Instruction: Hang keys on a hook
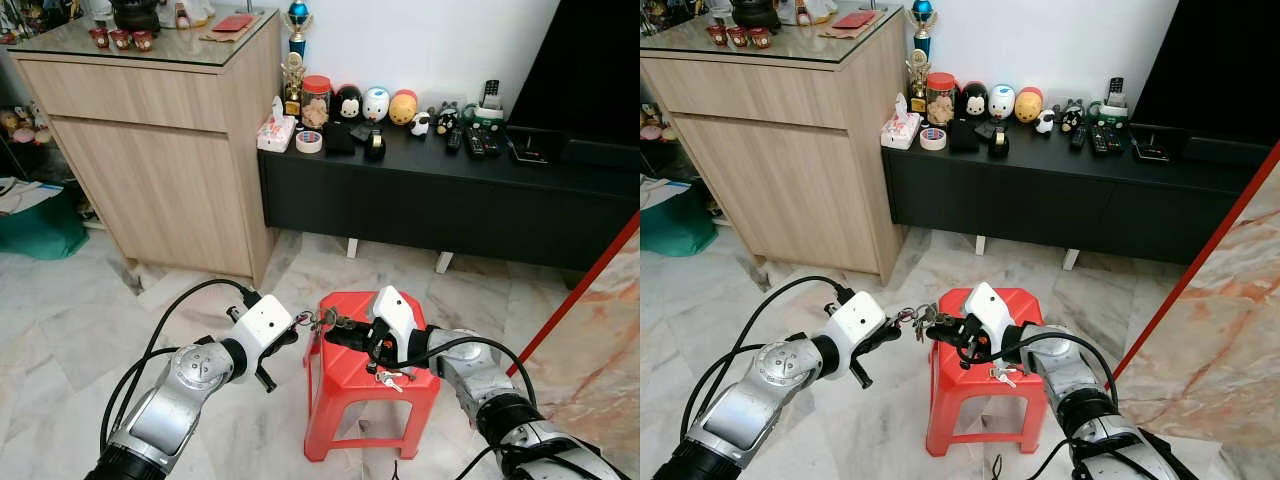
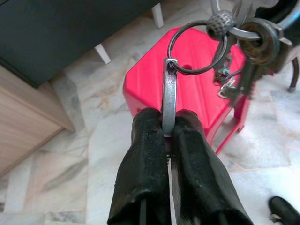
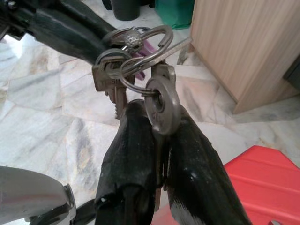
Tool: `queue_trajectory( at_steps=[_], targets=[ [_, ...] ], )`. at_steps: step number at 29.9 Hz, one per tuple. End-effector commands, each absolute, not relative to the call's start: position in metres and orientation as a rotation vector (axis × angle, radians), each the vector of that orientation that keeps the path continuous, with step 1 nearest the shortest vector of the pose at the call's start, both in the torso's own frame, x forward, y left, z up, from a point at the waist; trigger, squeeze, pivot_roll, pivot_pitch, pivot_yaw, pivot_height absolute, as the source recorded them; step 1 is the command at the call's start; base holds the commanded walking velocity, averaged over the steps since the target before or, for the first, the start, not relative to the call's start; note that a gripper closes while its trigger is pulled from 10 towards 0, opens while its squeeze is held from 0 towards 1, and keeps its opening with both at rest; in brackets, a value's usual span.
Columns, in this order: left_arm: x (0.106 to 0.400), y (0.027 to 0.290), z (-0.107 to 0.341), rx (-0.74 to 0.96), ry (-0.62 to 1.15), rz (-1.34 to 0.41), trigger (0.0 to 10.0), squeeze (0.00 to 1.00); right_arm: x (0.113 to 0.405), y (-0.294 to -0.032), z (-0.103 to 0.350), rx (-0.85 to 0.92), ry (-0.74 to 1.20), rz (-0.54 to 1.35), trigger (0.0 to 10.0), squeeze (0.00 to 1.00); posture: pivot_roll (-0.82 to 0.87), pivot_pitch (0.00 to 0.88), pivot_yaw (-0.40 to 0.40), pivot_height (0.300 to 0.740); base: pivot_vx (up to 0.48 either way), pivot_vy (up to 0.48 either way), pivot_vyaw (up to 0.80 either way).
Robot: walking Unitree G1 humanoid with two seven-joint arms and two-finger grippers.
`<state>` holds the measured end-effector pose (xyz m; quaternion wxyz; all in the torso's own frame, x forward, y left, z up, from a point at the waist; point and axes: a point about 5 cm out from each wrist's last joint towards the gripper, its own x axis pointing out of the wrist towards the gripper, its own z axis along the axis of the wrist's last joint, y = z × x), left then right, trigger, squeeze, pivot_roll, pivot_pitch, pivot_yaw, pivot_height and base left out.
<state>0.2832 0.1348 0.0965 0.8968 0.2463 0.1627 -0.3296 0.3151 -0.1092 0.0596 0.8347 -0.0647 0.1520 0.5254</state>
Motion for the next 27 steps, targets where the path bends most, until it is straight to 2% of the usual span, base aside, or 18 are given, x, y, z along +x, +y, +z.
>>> queue_trajectory(
  at_steps=[1, 12, 20, 27],
  targets=[
    [0.289, 0.163, 0.087, 0.586, 0.417, -0.534, 10.0, 0.00, 0.318, -0.119, 0.064, -0.154, 0.314, 1.097, 0.0, 0.00, 0.12, 0.000, -0.061, 0.740, 0.000, 0.000, 0.00],
    [0.291, 0.178, 0.079, 0.623, 0.453, -0.433, 10.0, 0.00, 0.316, -0.124, 0.059, -0.208, 0.355, 1.098, 0.0, 0.00, 0.12, 0.000, -0.063, 0.740, 0.000, 0.000, 0.00],
    [0.292, 0.186, 0.078, 0.635, 0.455, -0.369, 10.0, 0.00, 0.322, -0.140, 0.049, -0.365, 0.443, 0.919, 0.0, 0.00, 0.12, 0.000, -0.062, 0.740, 0.000, 0.000, 0.00],
    [0.289, 0.185, 0.074, 0.633, 0.480, -0.399, 10.0, 0.00, 0.326, -0.141, 0.053, -0.349, 0.421, 0.878, 0.0, 0.00, 0.12, 0.000, -0.061, 0.740, 0.000, 0.000, 0.00]
  ],
)
